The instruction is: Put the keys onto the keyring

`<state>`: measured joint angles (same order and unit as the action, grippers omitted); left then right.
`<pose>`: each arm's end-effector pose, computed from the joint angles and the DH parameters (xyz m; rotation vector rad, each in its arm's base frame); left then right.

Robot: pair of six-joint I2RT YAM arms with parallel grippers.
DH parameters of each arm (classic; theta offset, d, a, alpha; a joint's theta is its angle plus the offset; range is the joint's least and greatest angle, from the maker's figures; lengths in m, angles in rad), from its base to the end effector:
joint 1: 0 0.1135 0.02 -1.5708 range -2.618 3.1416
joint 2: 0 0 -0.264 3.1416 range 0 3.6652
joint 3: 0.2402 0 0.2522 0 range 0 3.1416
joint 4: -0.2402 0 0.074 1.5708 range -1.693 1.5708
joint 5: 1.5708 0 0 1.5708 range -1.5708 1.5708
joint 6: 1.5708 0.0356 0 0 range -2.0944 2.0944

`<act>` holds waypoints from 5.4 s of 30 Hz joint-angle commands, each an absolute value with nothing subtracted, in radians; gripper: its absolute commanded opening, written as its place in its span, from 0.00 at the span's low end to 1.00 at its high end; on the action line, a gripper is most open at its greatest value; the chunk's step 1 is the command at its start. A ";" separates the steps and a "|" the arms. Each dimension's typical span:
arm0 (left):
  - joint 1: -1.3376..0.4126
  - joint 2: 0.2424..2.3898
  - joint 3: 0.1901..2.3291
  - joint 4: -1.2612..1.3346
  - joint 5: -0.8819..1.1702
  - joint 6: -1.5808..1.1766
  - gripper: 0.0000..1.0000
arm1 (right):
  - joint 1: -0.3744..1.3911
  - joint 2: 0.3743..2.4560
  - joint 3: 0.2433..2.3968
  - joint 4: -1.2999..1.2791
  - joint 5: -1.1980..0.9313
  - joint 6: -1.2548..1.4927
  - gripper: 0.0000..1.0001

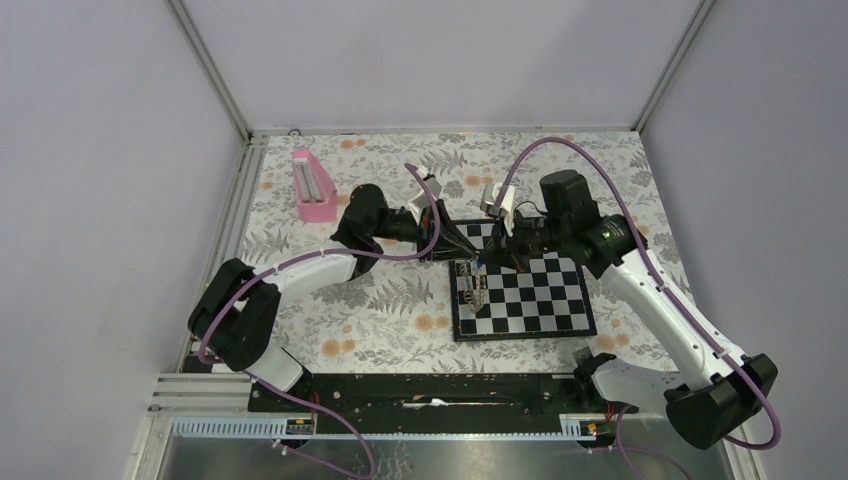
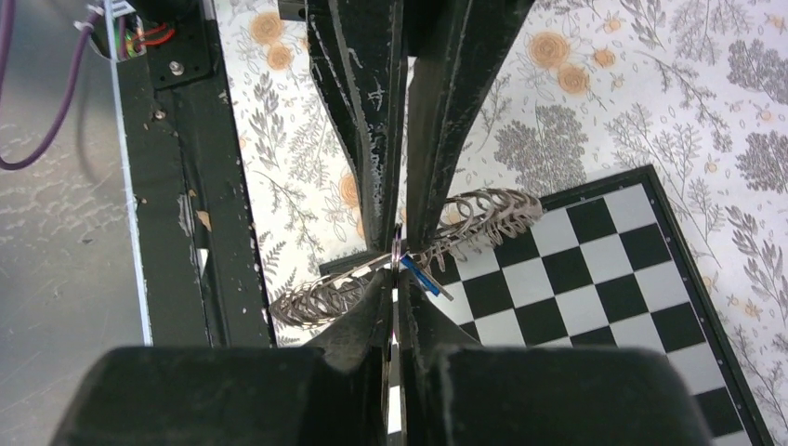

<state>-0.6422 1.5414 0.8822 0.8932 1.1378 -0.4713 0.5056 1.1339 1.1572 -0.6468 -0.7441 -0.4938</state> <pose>0.2442 -0.2230 0.2954 1.1867 1.2334 -1.6122 0.1923 0.1340 0.3599 -1.3586 1.6225 0.8160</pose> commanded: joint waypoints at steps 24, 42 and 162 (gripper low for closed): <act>-0.666 1.495 1.007 0.505 1.156 -0.096 0.37 | 0.573 1.298 1.402 -0.928 -0.534 -0.557 0.00; -0.689 1.526 1.006 0.549 1.169 -0.128 0.24 | 0.581 1.313 1.412 -0.924 -0.547 -0.551 0.00; -0.673 1.558 0.853 1.241 1.015 -0.773 0.00 | 0.572 1.031 1.081 -0.559 -0.620 -0.568 0.12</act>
<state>-0.6609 1.5845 0.8566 1.1667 1.0332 -0.7784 0.5751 1.0470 1.0992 -0.6060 -0.6445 -0.5690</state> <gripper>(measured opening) 0.013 0.116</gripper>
